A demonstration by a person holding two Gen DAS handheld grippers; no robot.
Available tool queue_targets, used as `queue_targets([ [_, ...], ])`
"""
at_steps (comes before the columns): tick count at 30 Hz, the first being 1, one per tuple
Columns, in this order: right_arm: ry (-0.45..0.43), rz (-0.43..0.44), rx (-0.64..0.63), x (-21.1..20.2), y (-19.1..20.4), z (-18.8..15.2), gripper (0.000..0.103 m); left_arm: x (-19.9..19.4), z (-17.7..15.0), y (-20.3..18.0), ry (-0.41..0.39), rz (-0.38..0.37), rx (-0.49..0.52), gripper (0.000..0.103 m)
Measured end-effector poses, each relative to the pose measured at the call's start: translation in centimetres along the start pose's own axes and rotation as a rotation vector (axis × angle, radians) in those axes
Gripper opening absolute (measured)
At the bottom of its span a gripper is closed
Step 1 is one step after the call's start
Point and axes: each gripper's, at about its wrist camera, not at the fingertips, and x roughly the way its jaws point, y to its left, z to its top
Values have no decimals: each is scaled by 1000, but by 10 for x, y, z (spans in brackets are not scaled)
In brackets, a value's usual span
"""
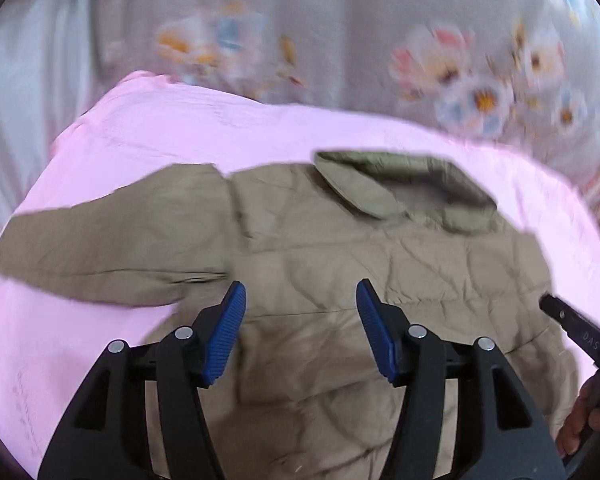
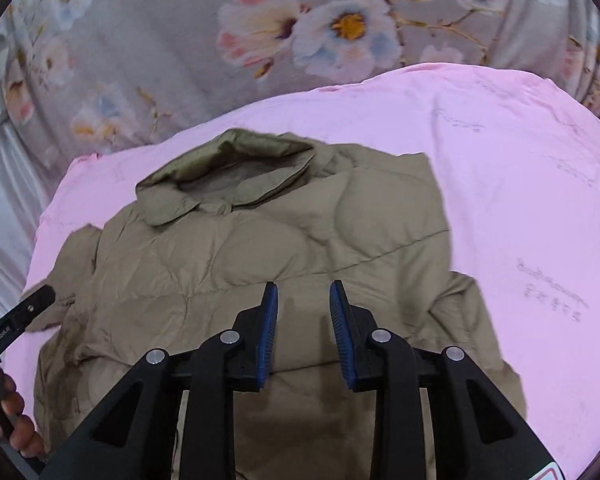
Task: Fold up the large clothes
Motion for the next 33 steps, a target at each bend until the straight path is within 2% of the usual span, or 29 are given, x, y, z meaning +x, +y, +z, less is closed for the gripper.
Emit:
queue_targets([
  [3, 66, -12, -29, 26, 10, -15, 28, 36, -14, -14, 62, 13, 37, 55],
  [5, 67, -8, -24, 34, 5, -25, 27, 57, -31, -13, 78, 14, 36, 58],
  [8, 67, 6, -10, 37, 1, -27, 27, 57, -36, -14, 64, 27, 44, 58],
  [12, 57, -38, -51, 41, 7, -28, 27, 59, -36, -15, 64, 33, 48, 58],
  [16, 54, -73, -80, 42, 13, -27, 27, 44, -35, 5, 60, -30, -29, 64],
  [18, 47, -92, -81, 37, 14, -26, 29, 24, -32, 28, 47, -79, -111, 66],
  [20, 27, -101, -96, 23, 23, -27, 29, -1, -27, 69, 14, -100, -204, 80],
  [21, 15, -87, -100, 17, 29, -28, 31, -10, -25, 88, -2, -88, -236, 83],
  [23, -2, -51, -110, 5, 44, -30, 35, -22, -20, 136, -22, -33, -305, 84],
  [25, -14, -9, -144, -3, 66, -33, 38, -26, -18, 195, -22, 57, -396, 84],
  [27, -24, 3, -183, -5, 83, -38, 45, -25, -20, 241, -19, 116, -482, 84],
  [30, -26, -8, -240, 2, 102, -50, 46, -19, -28, 315, 5, 205, -612, 83],
  [32, -12, -24, -260, 10, 106, -58, 46, -16, -31, 345, 10, 266, -661, 83],
  [33, -9, -26, -255, 12, 105, -60, 50, -14, -33, 359, 8, 286, -681, 83],
])
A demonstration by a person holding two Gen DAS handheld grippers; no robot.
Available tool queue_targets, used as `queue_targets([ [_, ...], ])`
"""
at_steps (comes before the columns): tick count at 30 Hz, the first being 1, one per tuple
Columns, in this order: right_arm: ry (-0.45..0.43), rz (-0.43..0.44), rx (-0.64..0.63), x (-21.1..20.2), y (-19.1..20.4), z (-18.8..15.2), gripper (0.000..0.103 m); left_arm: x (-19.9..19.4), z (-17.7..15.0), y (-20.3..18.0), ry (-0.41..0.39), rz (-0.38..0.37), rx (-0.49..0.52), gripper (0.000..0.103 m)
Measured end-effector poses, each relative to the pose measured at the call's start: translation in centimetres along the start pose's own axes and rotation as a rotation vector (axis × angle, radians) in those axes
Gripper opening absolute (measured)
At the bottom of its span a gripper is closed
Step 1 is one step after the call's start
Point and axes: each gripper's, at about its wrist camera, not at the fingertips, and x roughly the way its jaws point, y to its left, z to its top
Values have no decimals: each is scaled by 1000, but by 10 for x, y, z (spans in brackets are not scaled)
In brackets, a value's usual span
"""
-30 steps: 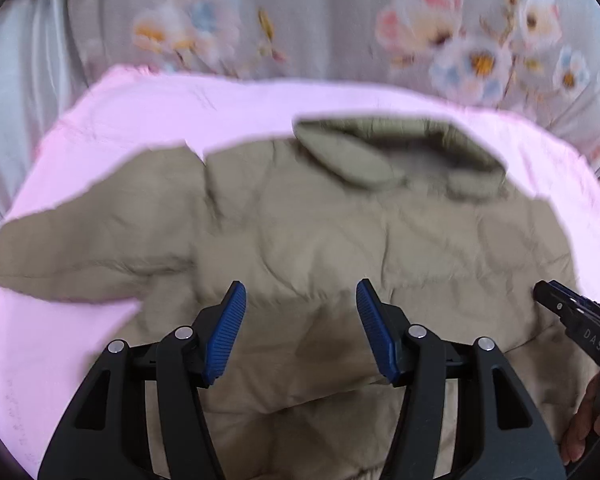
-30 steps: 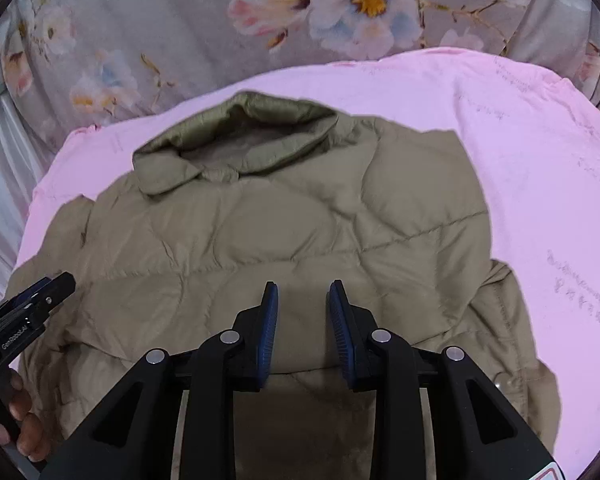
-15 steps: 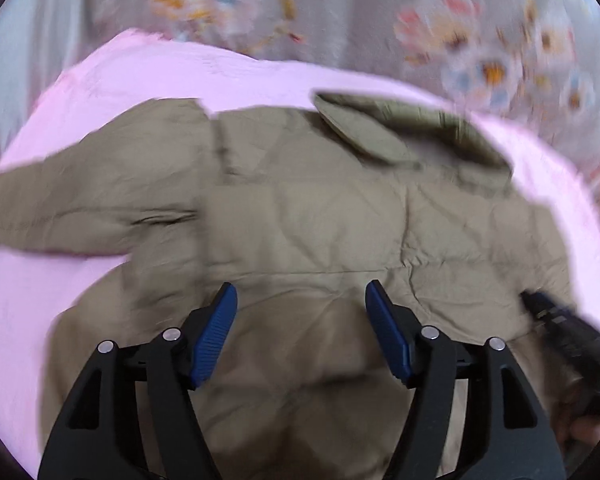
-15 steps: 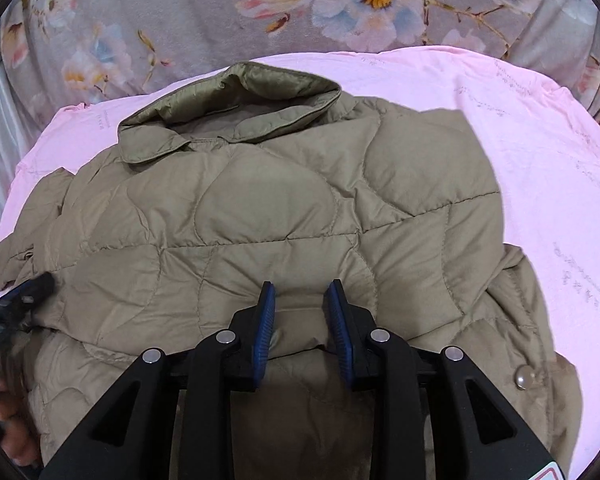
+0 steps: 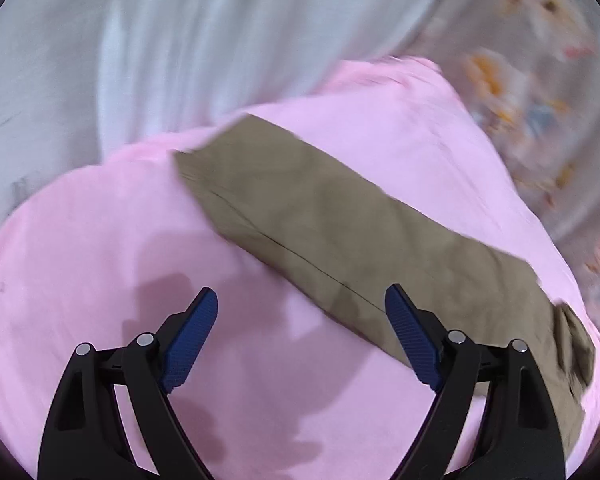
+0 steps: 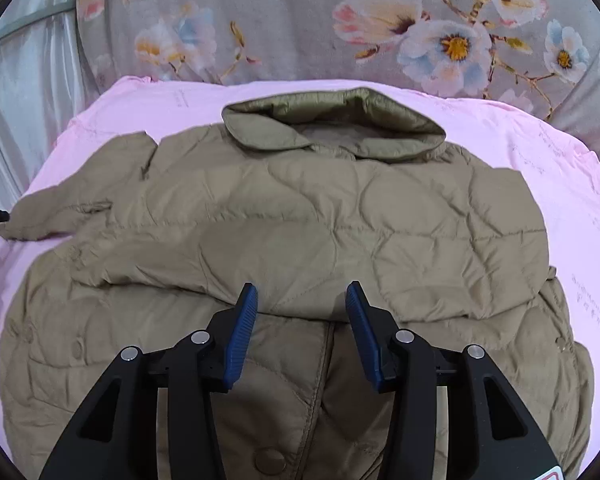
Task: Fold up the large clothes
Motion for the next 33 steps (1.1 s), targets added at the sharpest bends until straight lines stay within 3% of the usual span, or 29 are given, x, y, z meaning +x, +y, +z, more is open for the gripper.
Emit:
queue_targets([
  [3, 5, 15, 59, 2, -10, -4, 59, 18, 16, 23, 23, 4, -64, 82],
  [8, 17, 41, 111, 8, -19, -9, 62, 37, 26, 31, 40, -24, -128, 74],
  [10, 18, 31, 104, 9, -18, -8, 62, 39, 30, 25, 38, -41, -112, 53],
  [12, 18, 23, 98, 9, -17, -9, 63, 40, 33, 14, 39, -23, -80, 15],
  [13, 18, 23, 98, 9, -17, -9, 63, 39, 34, 13, 29, -22, -66, 5],
  [18, 18, 22, 100, 9, -18, -9, 63, -14, 42, -30, -117, -81, 73, 1],
  [25, 7, 18, 106, 7, -19, -9, 63, -138, 15, -157, -289, -334, 326, 1],
  [28, -35, 5, 139, -3, -25, -10, 63, -179, -21, -217, -294, -452, 442, 1],
  [33, -87, 8, 239, -30, -48, -17, 64, -201, -99, -298, -217, -568, 593, 5],
])
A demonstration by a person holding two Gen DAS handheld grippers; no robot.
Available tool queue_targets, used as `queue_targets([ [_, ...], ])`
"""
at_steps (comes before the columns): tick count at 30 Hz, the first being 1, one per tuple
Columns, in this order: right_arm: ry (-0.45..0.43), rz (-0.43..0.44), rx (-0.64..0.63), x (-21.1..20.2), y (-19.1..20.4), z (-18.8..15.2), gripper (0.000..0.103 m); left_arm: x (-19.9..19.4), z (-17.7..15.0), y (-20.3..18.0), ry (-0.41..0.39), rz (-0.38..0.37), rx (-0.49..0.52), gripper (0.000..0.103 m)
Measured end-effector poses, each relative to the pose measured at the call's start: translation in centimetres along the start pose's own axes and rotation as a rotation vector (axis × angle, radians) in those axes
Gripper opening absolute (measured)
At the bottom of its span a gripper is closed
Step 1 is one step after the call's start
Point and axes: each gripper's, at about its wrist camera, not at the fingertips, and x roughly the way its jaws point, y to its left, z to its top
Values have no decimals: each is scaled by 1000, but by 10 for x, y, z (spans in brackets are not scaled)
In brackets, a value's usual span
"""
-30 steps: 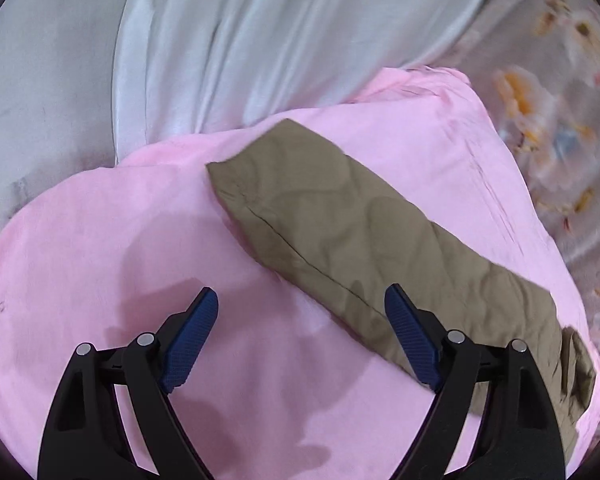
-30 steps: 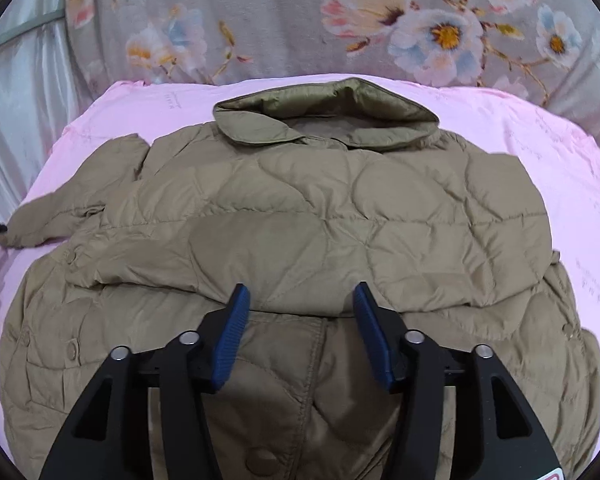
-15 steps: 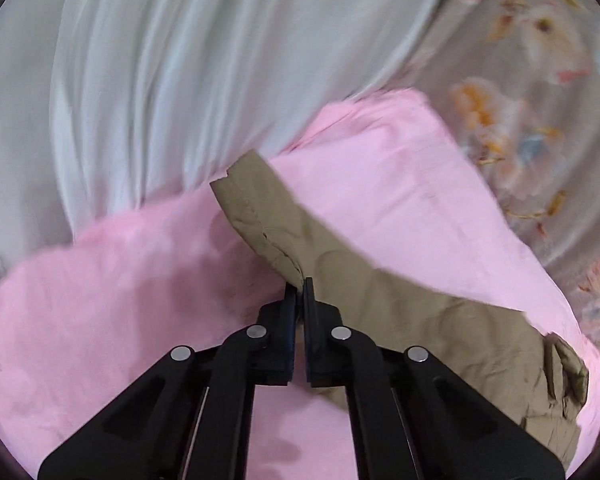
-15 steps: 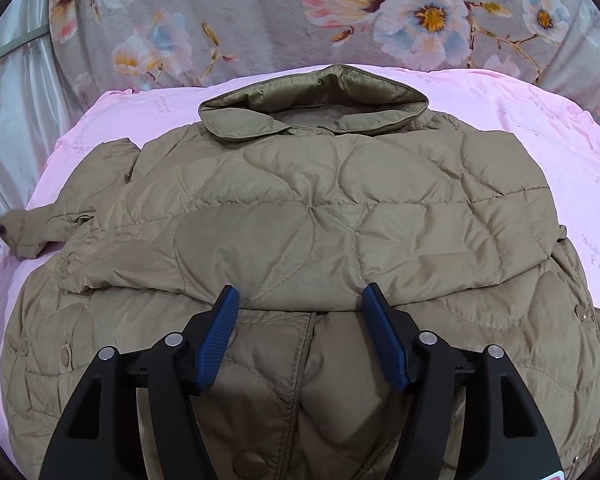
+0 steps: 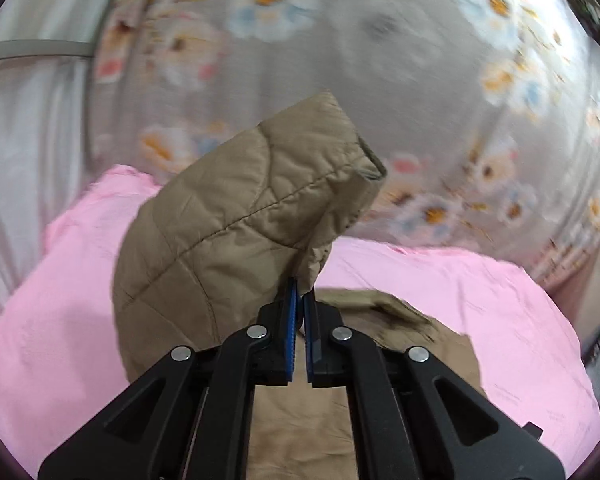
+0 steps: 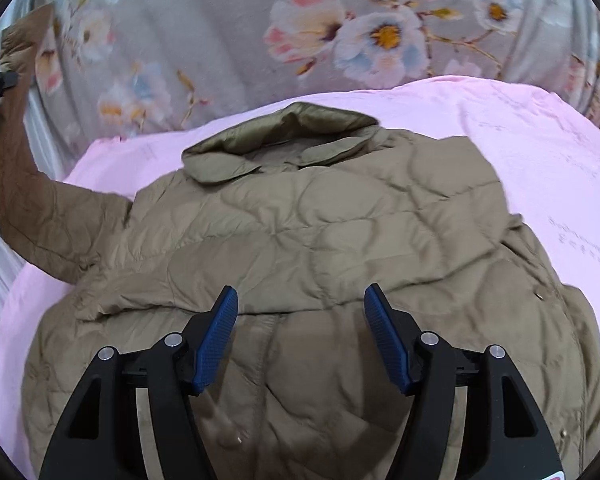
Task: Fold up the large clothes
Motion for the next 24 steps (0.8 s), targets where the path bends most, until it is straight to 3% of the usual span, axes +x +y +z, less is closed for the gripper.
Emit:
queue_targets([
  [1, -2, 0, 16, -6, -7, 0, 64, 8, -10, -20, 30, -29, 14, 5],
  [2, -3, -1, 28, -13, -14, 0, 64, 17, -21, -35, 65, -57, 21, 13],
  [3, -6, -2, 36, -18, -20, 0, 64, 24, -29, -41, 90, -75, 19, 34],
  [4, -12, -4, 42, -25, -27, 0, 65, 35, -42, -51, 126, -101, 10, 47],
  [5, -16, -8, 45, -30, -32, 0, 65, 40, -53, -53, 145, -116, -4, 69],
  [6, -21, -13, 49, -36, -39, 0, 68, 44, -64, -56, 156, -127, -22, 76],
  [11, -24, -4, 79, -55, -67, 8, 72, 59, -100, -27, 243, -180, -150, 82],
  [17, 34, 96, 140, -43, -78, 35, 74, 56, -113, 69, 269, -163, -460, 82],
  [21, 103, 149, 152, -13, -72, 50, 75, 57, -118, 111, 272, -86, -532, 82],
  [24, 151, 110, 163, 16, -69, 51, 75, 65, -123, 128, 297, -82, -572, 82],
])
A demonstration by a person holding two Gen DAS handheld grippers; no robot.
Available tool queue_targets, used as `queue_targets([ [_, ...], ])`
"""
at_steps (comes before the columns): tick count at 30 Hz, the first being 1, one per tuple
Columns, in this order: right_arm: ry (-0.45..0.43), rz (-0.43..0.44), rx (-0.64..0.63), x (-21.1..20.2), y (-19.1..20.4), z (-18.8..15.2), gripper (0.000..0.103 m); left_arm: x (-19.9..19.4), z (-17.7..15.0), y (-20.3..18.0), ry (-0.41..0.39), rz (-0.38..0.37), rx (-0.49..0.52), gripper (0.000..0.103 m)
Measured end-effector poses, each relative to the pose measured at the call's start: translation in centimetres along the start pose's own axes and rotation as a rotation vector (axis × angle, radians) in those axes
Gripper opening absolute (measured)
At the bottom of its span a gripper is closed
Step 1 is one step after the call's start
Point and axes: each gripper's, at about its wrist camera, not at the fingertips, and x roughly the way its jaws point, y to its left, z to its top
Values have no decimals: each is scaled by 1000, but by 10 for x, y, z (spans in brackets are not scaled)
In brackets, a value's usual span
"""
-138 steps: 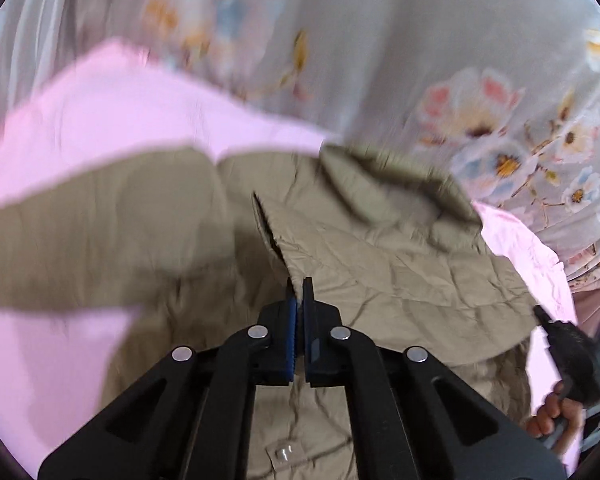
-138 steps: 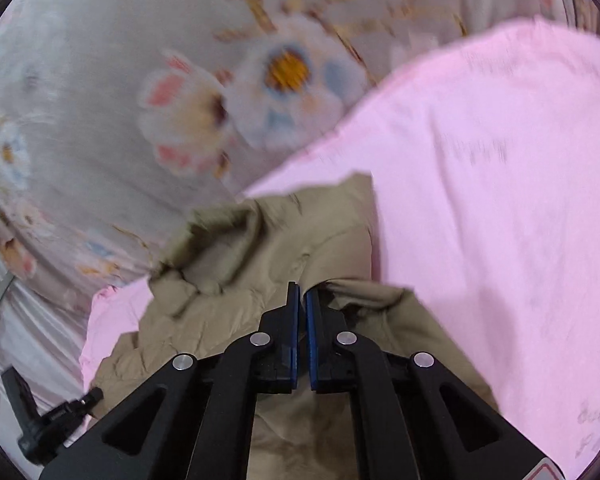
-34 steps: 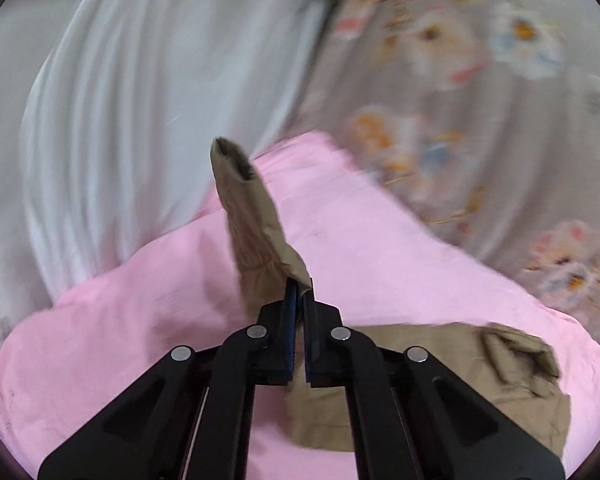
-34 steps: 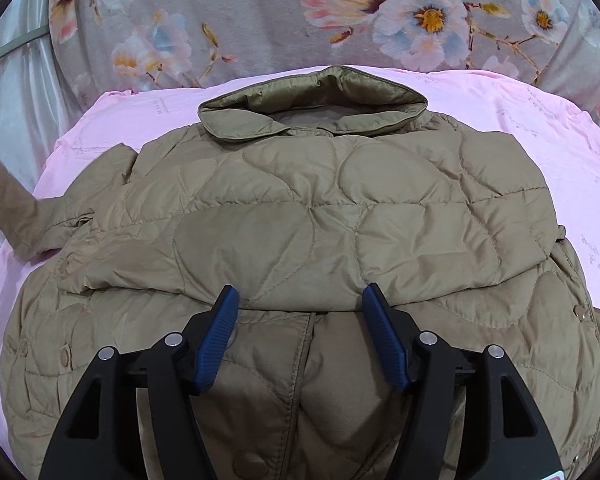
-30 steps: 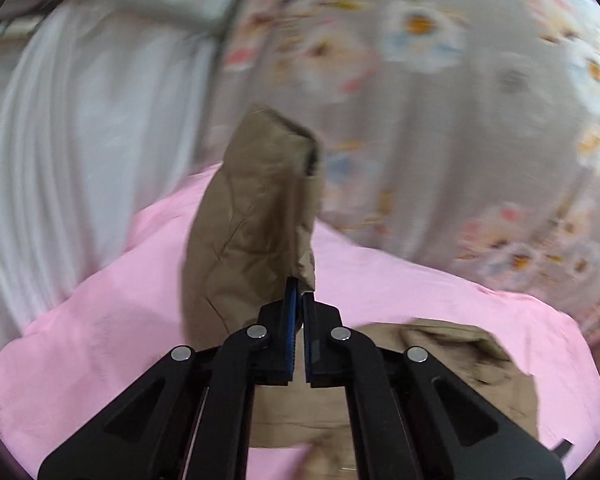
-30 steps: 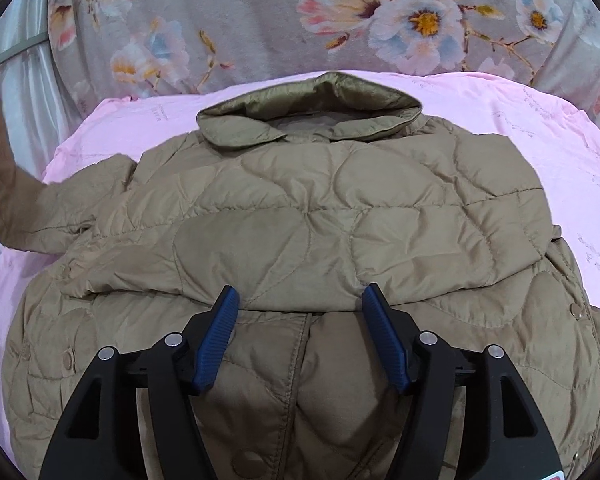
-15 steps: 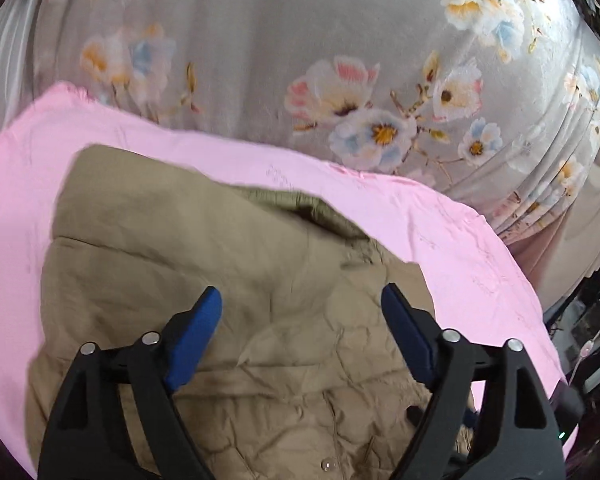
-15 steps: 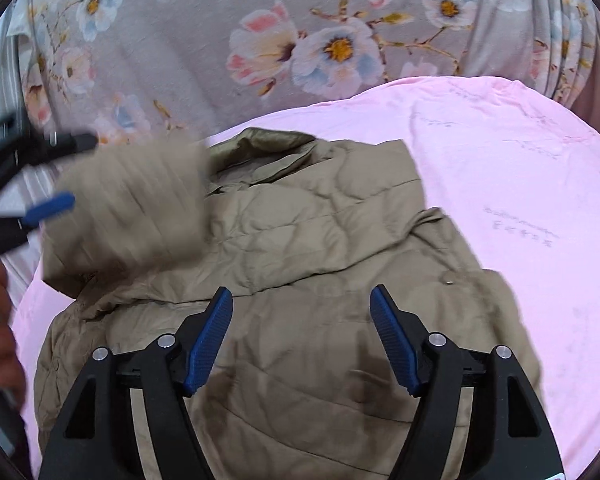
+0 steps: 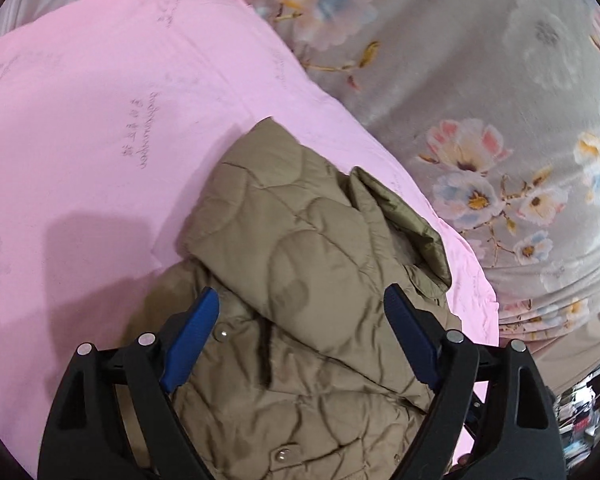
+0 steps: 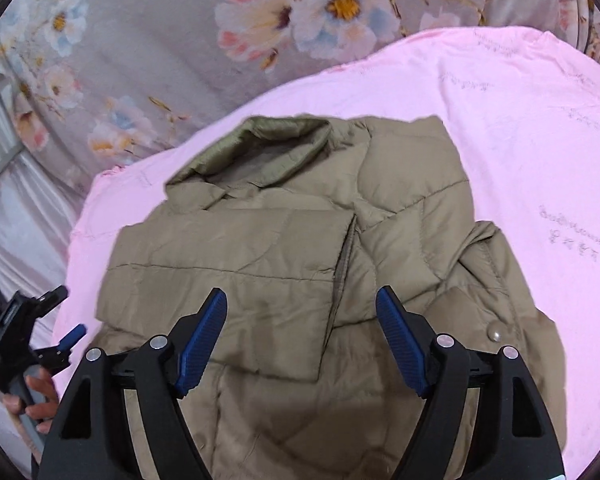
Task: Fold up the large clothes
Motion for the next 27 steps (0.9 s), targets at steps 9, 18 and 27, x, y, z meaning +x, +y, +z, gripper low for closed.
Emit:
queue_targets([
  [9, 4, -12, -33, 16, 15, 16, 11, 46, 24, 21, 63, 16, -66, 58],
  [18, -207, 8, -166, -56, 43, 41, 9, 53, 17, -9, 0, 251, 113, 11],
  [27, 5, -120, -97, 37, -15, -3, 9, 75, -18, -20, -53, 411, 329, 7],
])
